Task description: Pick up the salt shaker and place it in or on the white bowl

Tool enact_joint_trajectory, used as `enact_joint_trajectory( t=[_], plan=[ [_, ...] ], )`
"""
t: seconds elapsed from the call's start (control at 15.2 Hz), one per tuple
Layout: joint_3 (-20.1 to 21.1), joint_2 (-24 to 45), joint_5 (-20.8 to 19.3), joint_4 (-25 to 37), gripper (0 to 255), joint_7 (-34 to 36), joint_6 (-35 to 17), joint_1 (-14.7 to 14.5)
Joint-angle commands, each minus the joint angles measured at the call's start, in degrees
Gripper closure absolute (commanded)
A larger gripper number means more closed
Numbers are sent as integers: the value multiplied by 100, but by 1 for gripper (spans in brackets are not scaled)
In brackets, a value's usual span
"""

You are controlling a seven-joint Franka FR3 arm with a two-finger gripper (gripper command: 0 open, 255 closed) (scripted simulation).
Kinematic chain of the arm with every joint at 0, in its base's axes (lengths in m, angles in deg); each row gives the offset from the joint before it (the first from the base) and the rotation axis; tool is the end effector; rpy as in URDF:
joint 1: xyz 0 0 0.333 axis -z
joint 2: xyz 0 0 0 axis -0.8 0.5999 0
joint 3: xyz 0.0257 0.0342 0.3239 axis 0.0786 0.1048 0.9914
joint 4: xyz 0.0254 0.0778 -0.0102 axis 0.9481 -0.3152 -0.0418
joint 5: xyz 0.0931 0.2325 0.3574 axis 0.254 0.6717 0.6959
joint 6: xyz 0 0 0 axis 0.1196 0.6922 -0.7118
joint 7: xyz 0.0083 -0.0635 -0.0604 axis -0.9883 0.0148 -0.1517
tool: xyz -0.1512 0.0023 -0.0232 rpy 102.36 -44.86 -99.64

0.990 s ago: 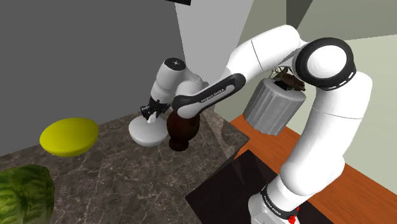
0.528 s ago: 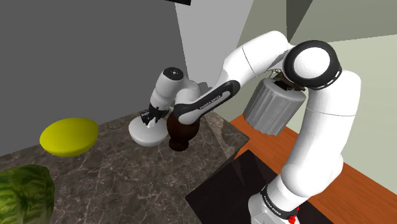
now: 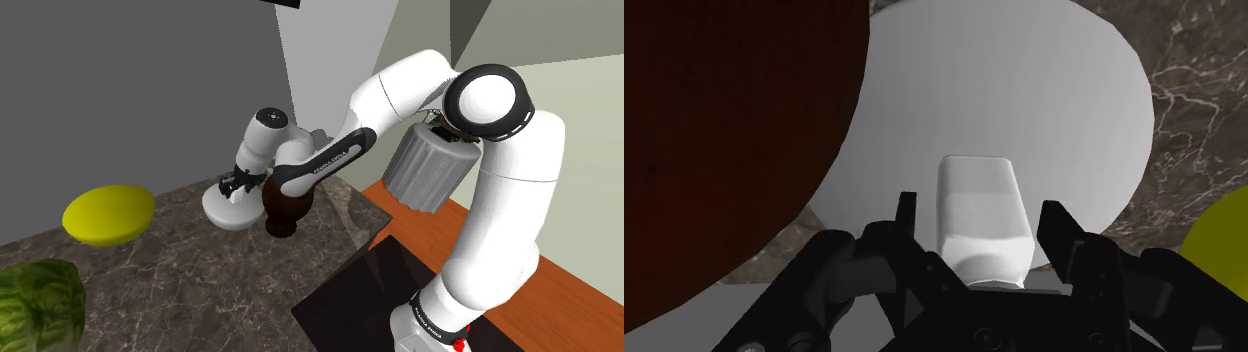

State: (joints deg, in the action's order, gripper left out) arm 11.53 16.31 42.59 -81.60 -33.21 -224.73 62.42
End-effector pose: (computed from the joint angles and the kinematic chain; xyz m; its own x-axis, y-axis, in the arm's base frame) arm 0.5989 0.2427 0.2012 0.9390 -0.0405 0.3414 -0.0345 -0.9991 -0.0235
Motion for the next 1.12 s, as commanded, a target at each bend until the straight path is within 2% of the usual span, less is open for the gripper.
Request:
enact_joint_trajectory(
  t=[0.0, 0.26, 0.53, 1.06],
  plan=[
    [0, 0, 0, 0, 0, 0, 0, 0],
    [0, 0, 0, 0, 0, 0, 0, 0],
    [569, -771, 833, -368, 0, -568, 262, 450],
    [562, -772, 837, -368, 0, -571, 261, 443]
  ],
)
